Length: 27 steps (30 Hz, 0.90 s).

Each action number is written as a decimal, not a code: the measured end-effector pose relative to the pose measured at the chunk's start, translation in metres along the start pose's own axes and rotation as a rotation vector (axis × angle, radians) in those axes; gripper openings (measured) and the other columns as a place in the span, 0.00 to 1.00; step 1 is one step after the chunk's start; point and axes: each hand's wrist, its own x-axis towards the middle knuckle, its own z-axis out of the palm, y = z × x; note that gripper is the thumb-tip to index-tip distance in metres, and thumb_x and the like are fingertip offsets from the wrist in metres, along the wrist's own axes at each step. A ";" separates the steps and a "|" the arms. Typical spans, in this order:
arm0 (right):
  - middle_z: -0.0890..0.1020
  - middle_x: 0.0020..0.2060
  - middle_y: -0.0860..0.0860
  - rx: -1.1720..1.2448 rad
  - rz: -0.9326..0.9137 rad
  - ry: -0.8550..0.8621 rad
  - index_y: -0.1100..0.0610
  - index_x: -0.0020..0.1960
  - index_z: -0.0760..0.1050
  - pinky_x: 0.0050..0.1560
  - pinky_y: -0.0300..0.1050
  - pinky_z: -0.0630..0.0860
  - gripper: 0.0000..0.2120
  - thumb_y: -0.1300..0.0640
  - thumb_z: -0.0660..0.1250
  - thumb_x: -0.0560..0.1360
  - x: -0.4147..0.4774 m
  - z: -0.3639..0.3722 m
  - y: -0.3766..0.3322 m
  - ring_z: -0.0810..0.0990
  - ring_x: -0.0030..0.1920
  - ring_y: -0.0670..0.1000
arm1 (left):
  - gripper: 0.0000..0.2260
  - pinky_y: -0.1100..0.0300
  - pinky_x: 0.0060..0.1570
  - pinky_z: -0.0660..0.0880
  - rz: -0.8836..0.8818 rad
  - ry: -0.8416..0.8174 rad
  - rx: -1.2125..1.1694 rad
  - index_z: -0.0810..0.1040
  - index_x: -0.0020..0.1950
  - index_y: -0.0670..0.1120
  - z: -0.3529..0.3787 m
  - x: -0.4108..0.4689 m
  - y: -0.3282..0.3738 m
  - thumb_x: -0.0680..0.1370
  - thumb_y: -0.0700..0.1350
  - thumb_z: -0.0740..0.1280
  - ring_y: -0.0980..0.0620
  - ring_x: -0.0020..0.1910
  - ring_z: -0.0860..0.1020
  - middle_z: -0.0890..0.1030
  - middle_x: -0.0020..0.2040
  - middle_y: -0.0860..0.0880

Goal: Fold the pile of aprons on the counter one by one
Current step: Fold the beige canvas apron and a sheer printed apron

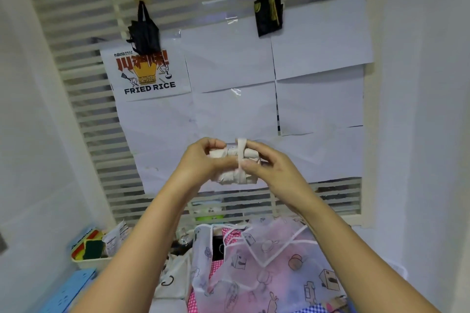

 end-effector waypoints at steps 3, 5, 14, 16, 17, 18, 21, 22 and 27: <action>0.80 0.59 0.47 0.100 -0.067 0.028 0.45 0.64 0.74 0.61 0.43 0.73 0.17 0.61 0.60 0.80 0.006 0.006 -0.004 0.77 0.61 0.46 | 0.09 0.62 0.39 0.80 0.065 0.039 -0.103 0.76 0.54 0.46 0.006 -0.005 -0.001 0.75 0.42 0.70 0.52 0.45 0.82 0.81 0.49 0.46; 0.81 0.58 0.49 0.128 -0.077 0.011 0.46 0.63 0.76 0.62 0.47 0.72 0.16 0.60 0.58 0.81 0.010 0.007 -0.006 0.78 0.60 0.49 | 0.05 0.63 0.34 0.78 0.166 0.028 -0.051 0.75 0.50 0.49 0.003 -0.007 0.001 0.77 0.41 0.68 0.53 0.41 0.81 0.80 0.46 0.47; 0.82 0.57 0.52 -0.033 0.188 -0.169 0.64 0.59 0.79 0.58 0.43 0.74 0.16 0.70 0.57 0.77 0.044 -0.020 -0.059 0.81 0.57 0.49 | 0.11 0.69 0.28 0.64 0.391 -0.149 0.277 0.73 0.37 0.52 -0.014 0.009 0.015 0.74 0.40 0.70 0.61 0.26 0.68 0.74 0.26 0.59; 0.84 0.52 0.58 -0.276 0.231 -0.262 0.68 0.54 0.80 0.59 0.46 0.76 0.17 0.74 0.56 0.72 0.057 -0.026 -0.070 0.81 0.54 0.51 | 0.12 0.69 0.27 0.62 0.404 -0.150 0.317 0.70 0.34 0.51 -0.008 0.016 0.013 0.72 0.41 0.71 0.61 0.26 0.66 0.72 0.25 0.60; 0.83 0.51 0.61 -0.374 0.239 -0.297 0.69 0.52 0.81 0.61 0.48 0.76 0.17 0.75 0.56 0.71 0.062 -0.028 -0.072 0.81 0.52 0.53 | 0.11 0.69 0.27 0.62 0.426 -0.157 0.348 0.70 0.34 0.49 -0.006 0.020 0.012 0.70 0.43 0.72 0.60 0.26 0.65 0.71 0.26 0.59; 0.83 0.50 0.62 -0.431 0.247 -0.292 0.68 0.51 0.81 0.61 0.50 0.76 0.17 0.75 0.57 0.71 0.068 -0.029 -0.070 0.82 0.52 0.55 | 0.11 0.67 0.27 0.62 0.450 -0.161 0.383 0.69 0.35 0.47 -0.005 0.026 0.012 0.69 0.46 0.72 0.60 0.27 0.65 0.71 0.26 0.58; 0.85 0.46 0.58 -0.430 0.208 -0.128 0.63 0.49 0.83 0.56 0.45 0.78 0.16 0.73 0.59 0.73 0.089 -0.031 -0.061 0.83 0.49 0.54 | 0.14 0.64 0.28 0.61 0.484 -0.100 0.441 0.67 0.36 0.46 0.000 0.052 0.014 0.68 0.51 0.70 0.57 0.29 0.64 0.69 0.30 0.55; 0.86 0.45 0.56 -0.372 0.184 -0.054 0.62 0.49 0.84 0.50 0.39 0.79 0.15 0.72 0.60 0.74 0.096 -0.033 -0.058 0.84 0.46 0.50 | 0.14 0.64 0.28 0.60 0.480 -0.063 0.423 0.65 0.36 0.47 0.003 0.060 0.016 0.70 0.49 0.70 0.57 0.29 0.63 0.68 0.30 0.54; 0.86 0.44 0.54 0.016 0.103 0.205 0.60 0.50 0.83 0.48 0.38 0.80 0.14 0.70 0.61 0.75 0.143 -0.046 -0.044 0.84 0.48 0.50 | 0.09 0.69 0.29 0.66 0.492 0.087 0.311 0.69 0.39 0.49 0.027 0.111 0.027 0.75 0.44 0.68 0.56 0.33 0.70 0.74 0.35 0.53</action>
